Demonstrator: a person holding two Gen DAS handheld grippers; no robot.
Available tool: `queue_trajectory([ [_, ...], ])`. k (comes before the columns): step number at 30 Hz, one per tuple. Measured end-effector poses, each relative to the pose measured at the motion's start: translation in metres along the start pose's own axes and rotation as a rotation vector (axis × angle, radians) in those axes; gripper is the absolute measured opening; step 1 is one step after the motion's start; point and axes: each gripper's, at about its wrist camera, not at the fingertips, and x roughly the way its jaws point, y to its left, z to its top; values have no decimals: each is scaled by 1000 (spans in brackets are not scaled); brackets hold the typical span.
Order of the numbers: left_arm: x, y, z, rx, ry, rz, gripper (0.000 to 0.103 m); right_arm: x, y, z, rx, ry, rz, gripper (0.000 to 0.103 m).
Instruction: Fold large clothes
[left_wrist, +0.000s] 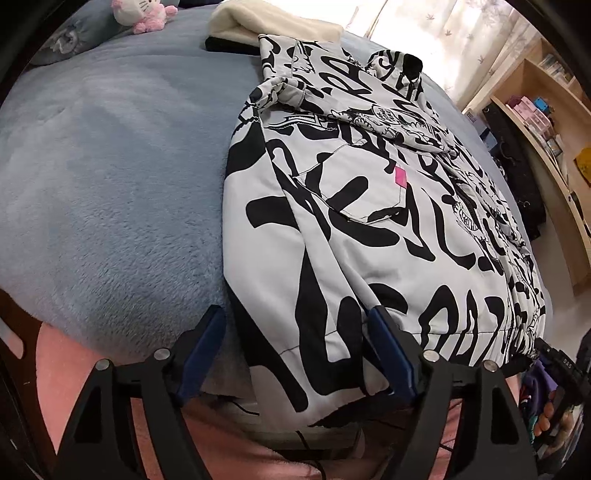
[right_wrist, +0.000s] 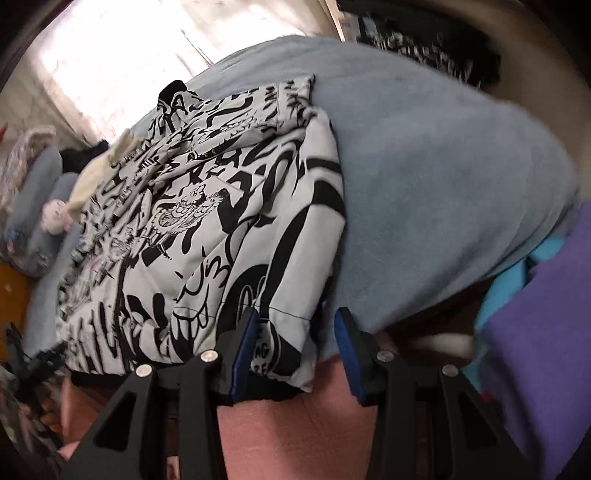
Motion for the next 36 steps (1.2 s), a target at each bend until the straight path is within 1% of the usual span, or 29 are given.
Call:
queue_trajectory([
  [2,2,1,0,4,-2,-5,82,6,-3,0,23,5,52,43],
  [3,4,1,0,5,-3,-7,83,9,-3,0,28,6,61,43],
  [4,5,1,1,6,-5,-9,84,12,-2,0,28,9,64,45],
  [11,15,3,2,-3,-23,-46,95,25,0,1,-11,11,57,45],
  [13,16,3,3,-4,-25,-64,102,28,-3,1,1,13,65,43],
  [14,18,-1,3,11,-22,-54,102,28,-2,1,-1,12,63,40],
  [15,19,-6,2,32,-22,-22,100,27,-1,0,-8,4,56,37],
  [16,20,-15,0,69,-23,38,97,26,3,0,-22,-3,42,32],
  [17,19,-21,-1,97,-31,67,88,24,5,-1,-30,-10,34,25],
  [18,16,-27,-2,122,-41,91,71,22,9,-2,-43,-19,25,22],
  [19,13,-34,-2,149,-51,114,63,18,15,-2,-64,-29,6,19],
  [21,7,-41,0,171,-48,111,31,12,23,-1,-91,-45,-18,17],
  [24,-6,-48,8,143,-53,118,10,-3,32,3,-110,-75,-29,15],
  [28,-37,-48,13,77,-90,48,7,-34,42,10,-126,-132,-14,13],
  [31,-71,-56,14,83,-149,19,6,-60,50,15,-138,-176,-10,13],
  [32,-81,-56,14,83,-162,12,4,-69,51,18,-137,-189,-2,13],
  [33,-93,-58,13,84,-187,12,3,-79,53,21,-134,-206,10,13],
  [36,-120,-59,13,74,-217,-32,3,-106,59,28,-121,-248,49,13],
])
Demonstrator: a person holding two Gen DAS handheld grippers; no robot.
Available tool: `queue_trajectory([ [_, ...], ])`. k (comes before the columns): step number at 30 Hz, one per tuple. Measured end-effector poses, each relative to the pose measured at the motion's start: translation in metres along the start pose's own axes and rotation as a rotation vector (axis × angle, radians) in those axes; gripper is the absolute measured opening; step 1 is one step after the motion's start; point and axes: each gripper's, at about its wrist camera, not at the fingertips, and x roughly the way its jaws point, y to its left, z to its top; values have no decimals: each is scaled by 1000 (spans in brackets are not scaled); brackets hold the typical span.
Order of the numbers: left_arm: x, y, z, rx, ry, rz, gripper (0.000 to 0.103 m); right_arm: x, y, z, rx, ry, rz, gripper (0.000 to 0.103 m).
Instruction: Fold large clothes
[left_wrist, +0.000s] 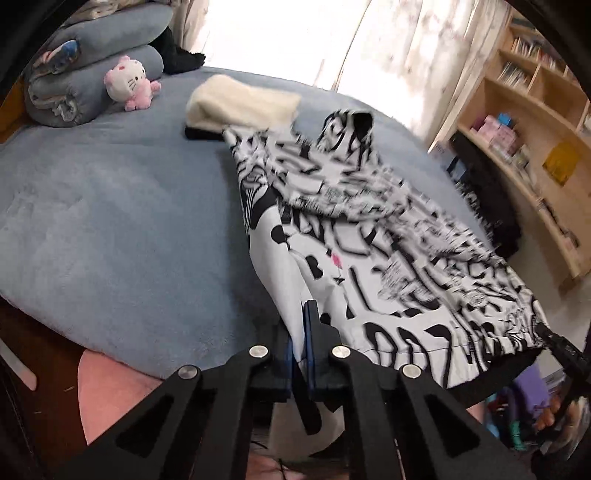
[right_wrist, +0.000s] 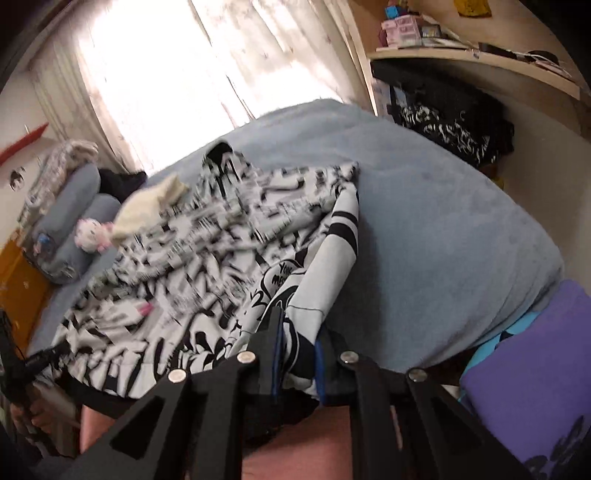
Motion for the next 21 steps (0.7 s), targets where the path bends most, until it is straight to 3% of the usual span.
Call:
queue_trajectory([
  [4,-12,-2,7,-8,-3,-19,2,-29,16,14,-28,-67,41,13],
  [11,-13,11,32,-92,3,-101,2,-37,15,33,4,-87,81,13],
  [21,28,15,120,-238,-58,-176,2,25,-20,100,249,-108,179,13],
])
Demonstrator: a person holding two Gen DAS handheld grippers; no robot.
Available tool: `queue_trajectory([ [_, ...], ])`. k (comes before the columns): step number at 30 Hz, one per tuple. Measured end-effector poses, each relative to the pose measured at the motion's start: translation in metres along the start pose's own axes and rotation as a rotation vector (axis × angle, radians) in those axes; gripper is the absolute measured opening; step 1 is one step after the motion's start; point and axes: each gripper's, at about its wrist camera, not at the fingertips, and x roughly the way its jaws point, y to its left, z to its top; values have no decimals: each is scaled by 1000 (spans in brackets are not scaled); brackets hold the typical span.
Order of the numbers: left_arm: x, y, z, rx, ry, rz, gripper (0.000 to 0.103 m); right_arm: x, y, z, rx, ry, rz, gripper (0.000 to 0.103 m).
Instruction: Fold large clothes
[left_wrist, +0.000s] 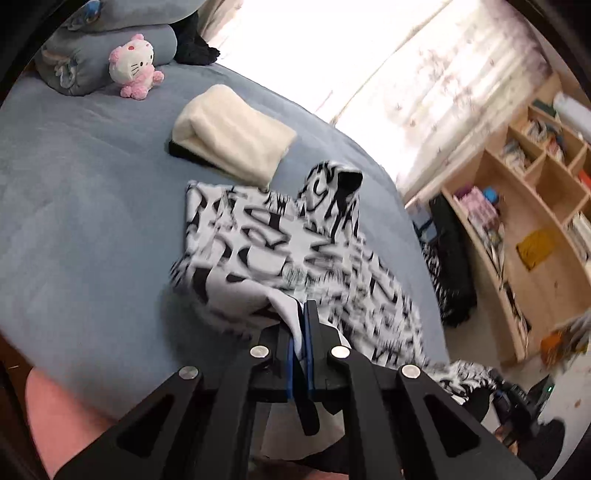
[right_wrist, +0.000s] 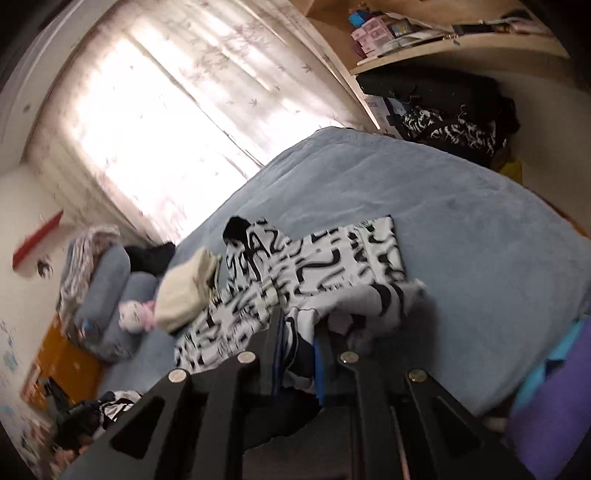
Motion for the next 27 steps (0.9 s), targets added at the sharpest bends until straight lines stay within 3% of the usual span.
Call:
queue_trajectory([
  [6,71,-5,69,-62,-8,20,3,65,12,50,19,0,4,13],
  [11,136,-1,112,-84,23,51,4,151,21,86,-2,39,-70,15],
  [13,166,5,126,-95,51,62,7,182,17,96,0,68,-93,20],
  [15,190,9,137,-103,77,73,31,213,13,104,-18,91,-135,29],
  [18,212,18,153,-109,36,103,67,248,5,111,-21,119,-142,39],
  [23,247,18,163,0,80,134,68,279,-7,107,-83,160,-177,45],
  [27,282,9,149,203,181,178,68,312,-32,89,-164,289,-256,46],
])
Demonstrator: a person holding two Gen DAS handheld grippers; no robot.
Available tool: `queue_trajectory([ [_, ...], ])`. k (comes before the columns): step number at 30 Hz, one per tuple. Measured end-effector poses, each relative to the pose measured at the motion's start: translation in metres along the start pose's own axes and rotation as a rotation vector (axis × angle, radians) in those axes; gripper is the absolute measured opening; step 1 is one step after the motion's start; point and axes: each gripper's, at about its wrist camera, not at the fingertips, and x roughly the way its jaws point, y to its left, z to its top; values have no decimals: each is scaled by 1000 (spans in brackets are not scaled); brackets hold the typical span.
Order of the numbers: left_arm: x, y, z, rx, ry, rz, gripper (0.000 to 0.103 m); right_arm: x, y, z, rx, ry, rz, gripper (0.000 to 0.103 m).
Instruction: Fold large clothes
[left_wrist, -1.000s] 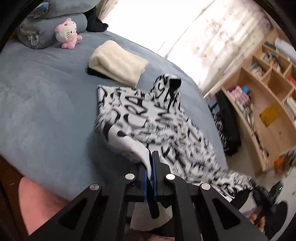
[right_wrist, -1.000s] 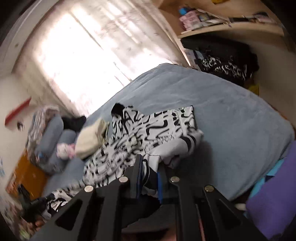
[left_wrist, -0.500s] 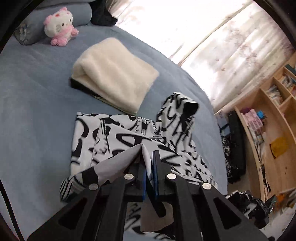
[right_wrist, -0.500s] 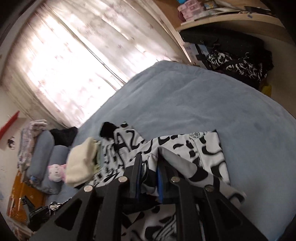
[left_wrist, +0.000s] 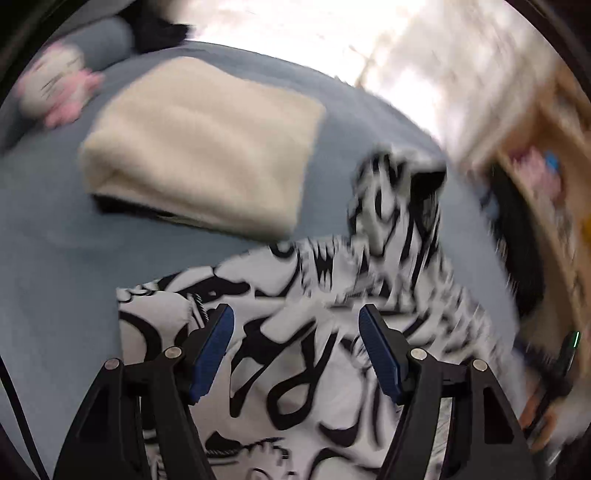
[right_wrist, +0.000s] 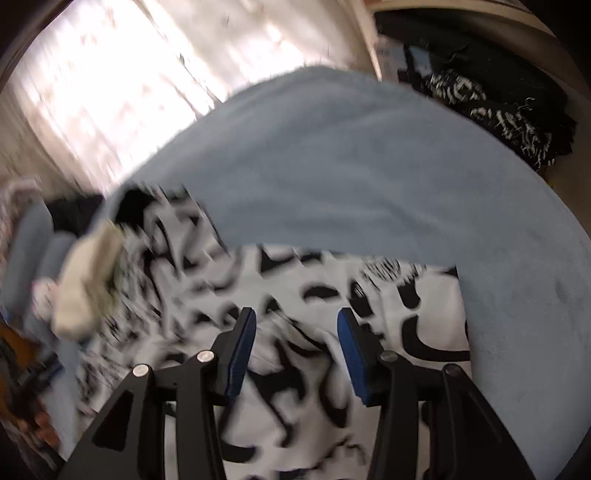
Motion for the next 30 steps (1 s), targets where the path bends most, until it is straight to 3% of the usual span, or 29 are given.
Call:
queue_trajectory([
  [4,35,-13,-12,160,88,59,68,32,-14,-10,-77,102,-49,46],
  [7,53,-13,-19,231,124,116,68,40,-20,-13,-103,112,-2,46],
  [9,64,-9,-22,254,147,142,68,41,-22,-13,-110,101,17,46],
  [12,74,-2,-21,241,165,120,68,44,-19,-14,-135,94,23,43],
  [15,80,2,-19,229,167,101,68,49,-11,-18,-175,107,29,14],
  [16,80,1,-19,231,166,104,65,50,-6,-20,-197,107,-15,6],
  [17,79,-2,-21,244,158,91,43,50,-3,-21,-213,106,-39,3],
  [18,76,-6,-24,260,155,82,29,48,2,-25,-237,89,-71,3],
  [21,70,-27,-34,341,96,184,13,35,5,-31,-239,40,-106,2],
  [24,51,-37,-37,343,41,240,10,11,-1,-31,-185,-43,-97,1],
  [30,3,-41,-6,225,-112,202,9,-46,7,-7,-136,-259,-78,1],
])
